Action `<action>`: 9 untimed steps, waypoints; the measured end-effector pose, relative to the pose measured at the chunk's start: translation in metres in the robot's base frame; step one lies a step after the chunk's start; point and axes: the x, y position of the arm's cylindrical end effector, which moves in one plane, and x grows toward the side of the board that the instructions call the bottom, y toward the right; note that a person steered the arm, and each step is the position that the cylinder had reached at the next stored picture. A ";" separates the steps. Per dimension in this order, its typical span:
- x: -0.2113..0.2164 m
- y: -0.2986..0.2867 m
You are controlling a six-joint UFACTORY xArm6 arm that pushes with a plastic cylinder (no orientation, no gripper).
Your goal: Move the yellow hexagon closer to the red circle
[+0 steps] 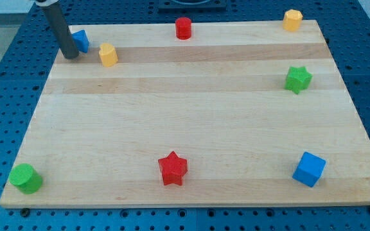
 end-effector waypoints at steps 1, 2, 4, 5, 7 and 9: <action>-0.026 0.000; -0.039 0.001; -0.035 -0.009; 0.011 -0.012; 0.072 0.030; 0.077 0.083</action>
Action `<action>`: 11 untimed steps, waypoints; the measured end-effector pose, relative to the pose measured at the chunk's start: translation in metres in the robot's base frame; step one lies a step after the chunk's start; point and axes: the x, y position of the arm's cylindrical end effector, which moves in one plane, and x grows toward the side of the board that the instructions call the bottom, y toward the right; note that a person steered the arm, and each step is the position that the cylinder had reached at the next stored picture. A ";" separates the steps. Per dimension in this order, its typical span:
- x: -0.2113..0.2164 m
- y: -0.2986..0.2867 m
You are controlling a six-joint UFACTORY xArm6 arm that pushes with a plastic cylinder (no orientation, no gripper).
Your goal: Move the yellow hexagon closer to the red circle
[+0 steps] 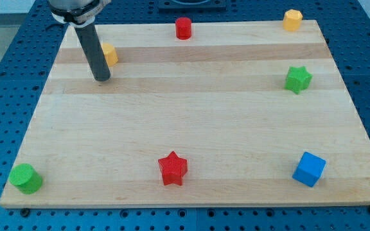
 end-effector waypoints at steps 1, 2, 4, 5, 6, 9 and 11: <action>0.000 0.015; 0.000 0.015; -0.036 0.114; -0.080 0.197; -0.087 0.286; -0.157 0.519; -0.164 0.462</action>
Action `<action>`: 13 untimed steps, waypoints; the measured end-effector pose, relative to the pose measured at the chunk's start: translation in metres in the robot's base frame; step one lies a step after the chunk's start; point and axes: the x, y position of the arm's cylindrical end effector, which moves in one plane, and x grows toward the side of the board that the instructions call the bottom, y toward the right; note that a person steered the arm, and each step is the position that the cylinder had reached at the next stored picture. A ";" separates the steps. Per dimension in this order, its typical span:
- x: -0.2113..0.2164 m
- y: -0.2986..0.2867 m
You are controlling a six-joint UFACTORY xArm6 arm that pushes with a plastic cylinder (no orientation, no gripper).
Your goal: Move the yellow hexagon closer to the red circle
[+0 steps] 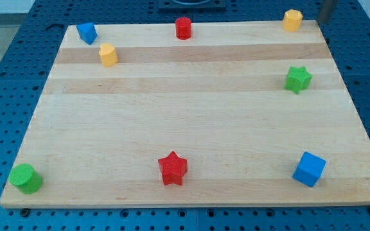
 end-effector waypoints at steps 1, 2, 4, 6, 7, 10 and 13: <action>0.018 -0.023; 0.013 0.030; -0.008 0.060; 0.053 -0.072; 0.062 -0.064; -0.007 0.032; 0.011 -0.231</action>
